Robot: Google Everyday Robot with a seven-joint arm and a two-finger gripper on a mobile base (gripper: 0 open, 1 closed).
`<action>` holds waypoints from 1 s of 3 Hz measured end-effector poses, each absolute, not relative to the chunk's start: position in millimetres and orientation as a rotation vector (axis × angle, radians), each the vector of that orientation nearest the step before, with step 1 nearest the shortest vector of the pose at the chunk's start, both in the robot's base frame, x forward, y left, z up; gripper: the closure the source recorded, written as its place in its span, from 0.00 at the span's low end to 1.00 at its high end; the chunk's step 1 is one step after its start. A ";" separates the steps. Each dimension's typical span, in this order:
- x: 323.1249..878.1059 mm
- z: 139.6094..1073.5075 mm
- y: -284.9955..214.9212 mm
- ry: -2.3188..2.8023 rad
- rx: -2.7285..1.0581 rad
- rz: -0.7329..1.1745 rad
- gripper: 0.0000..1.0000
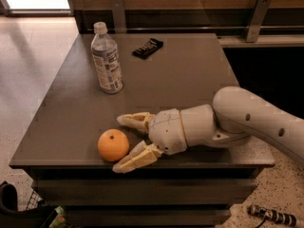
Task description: Move orange near rxbar chocolate
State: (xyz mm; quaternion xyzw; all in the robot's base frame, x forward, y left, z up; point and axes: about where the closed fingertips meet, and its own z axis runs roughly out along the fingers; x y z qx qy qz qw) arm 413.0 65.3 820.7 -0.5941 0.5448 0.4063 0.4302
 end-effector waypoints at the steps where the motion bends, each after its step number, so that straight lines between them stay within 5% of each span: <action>1: 407.8 823.5 78.3 1.296 -1.494 1.056 0.50; 2: 406.3 824.1 80.6 1.291 -1.500 1.059 0.81; 3: 405.5 824.4 81.9 1.289 -1.503 1.060 1.00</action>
Offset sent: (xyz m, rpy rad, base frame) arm -0.0046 0.0116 0.0024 0.0346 -0.0080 0.0417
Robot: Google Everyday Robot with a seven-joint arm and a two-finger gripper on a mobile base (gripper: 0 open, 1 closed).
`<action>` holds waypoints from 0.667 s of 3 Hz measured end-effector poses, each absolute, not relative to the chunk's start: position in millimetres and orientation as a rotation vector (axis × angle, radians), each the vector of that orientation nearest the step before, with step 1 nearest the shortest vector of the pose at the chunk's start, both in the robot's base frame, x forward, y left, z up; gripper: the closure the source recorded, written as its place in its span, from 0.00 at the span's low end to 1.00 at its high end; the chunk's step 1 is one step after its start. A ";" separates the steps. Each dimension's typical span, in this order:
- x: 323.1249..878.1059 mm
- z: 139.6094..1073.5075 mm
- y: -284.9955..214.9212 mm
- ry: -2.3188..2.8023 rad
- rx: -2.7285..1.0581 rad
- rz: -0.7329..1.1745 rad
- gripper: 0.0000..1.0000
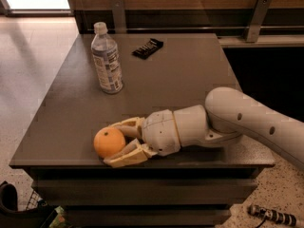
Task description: Move orange near rxbar chocolate
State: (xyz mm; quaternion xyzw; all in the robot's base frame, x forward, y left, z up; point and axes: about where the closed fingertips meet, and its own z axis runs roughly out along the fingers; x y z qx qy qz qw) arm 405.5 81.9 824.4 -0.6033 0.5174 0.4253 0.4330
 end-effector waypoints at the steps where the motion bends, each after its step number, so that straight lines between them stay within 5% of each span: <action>1: 405.3 824.5 82.1 1.289 -1.504 1.060 1.00; 2: 412.0 844.1 79.0 1.318 -1.512 1.021 1.00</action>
Offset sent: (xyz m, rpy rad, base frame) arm 0.0108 -0.0069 0.0286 -0.0397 -0.0095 -0.0516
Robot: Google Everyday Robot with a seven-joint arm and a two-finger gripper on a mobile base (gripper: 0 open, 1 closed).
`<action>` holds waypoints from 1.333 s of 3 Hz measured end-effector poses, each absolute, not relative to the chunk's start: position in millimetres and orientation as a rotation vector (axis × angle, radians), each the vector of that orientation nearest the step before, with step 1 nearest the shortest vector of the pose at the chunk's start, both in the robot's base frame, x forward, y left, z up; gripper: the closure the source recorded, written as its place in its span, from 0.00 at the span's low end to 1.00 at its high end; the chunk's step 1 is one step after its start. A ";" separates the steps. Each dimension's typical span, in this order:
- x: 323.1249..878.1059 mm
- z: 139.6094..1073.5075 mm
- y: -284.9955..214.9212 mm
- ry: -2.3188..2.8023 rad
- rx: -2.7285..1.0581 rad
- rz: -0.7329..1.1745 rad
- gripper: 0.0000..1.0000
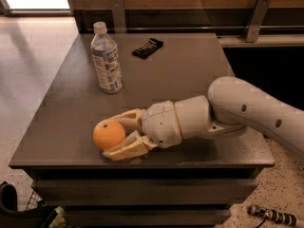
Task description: Move orange near rxbar chocolate
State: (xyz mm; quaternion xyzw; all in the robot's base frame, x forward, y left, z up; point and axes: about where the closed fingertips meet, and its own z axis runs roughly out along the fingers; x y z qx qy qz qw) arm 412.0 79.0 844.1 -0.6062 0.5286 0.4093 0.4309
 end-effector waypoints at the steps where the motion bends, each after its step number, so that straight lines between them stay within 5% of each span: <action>1: 438.7 876.1 63.2 1.363 -1.485 0.961 1.00; 4: 617.6 922.7 -38.7 1.567 -1.317 0.795 1.00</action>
Offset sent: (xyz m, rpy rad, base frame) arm 0.1643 -0.0967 0.1179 -0.0687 -0.0485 -0.2507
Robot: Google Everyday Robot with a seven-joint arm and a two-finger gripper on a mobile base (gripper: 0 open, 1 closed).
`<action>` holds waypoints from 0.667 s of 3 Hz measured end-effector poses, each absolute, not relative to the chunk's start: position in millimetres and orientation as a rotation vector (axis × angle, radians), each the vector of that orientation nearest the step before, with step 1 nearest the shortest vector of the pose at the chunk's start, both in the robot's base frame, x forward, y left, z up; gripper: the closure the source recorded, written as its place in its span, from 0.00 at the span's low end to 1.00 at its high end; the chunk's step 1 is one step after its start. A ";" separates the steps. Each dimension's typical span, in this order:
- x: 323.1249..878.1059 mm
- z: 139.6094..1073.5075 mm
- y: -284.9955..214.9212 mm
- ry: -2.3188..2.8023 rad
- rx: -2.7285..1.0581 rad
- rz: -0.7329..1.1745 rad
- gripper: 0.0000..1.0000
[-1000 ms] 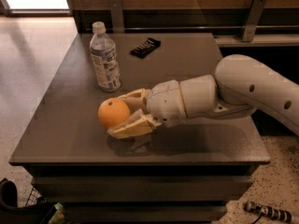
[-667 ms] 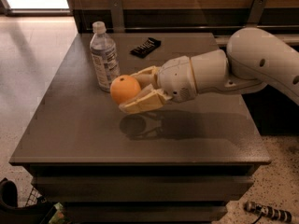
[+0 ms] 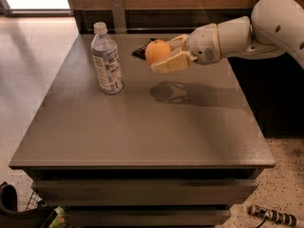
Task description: Move orange near rxbar chocolate
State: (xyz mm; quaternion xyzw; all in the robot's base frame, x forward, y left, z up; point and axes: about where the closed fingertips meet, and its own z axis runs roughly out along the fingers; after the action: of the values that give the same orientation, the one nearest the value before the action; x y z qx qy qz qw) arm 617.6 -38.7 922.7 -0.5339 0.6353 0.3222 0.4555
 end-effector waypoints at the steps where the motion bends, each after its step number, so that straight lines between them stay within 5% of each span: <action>1: 684.8 935.2 -91.8 1.631 -1.194 0.678 1.00; 2: 713.2 927.1 -123.6 1.662 -1.126 0.615 1.00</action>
Offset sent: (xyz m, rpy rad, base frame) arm 0.1306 -0.1349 -0.0032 -0.0185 -0.0565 -0.3490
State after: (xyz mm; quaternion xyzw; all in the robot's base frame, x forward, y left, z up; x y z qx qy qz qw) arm 713.2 -123.6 927.1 -0.4651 0.6865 0.2539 0.4979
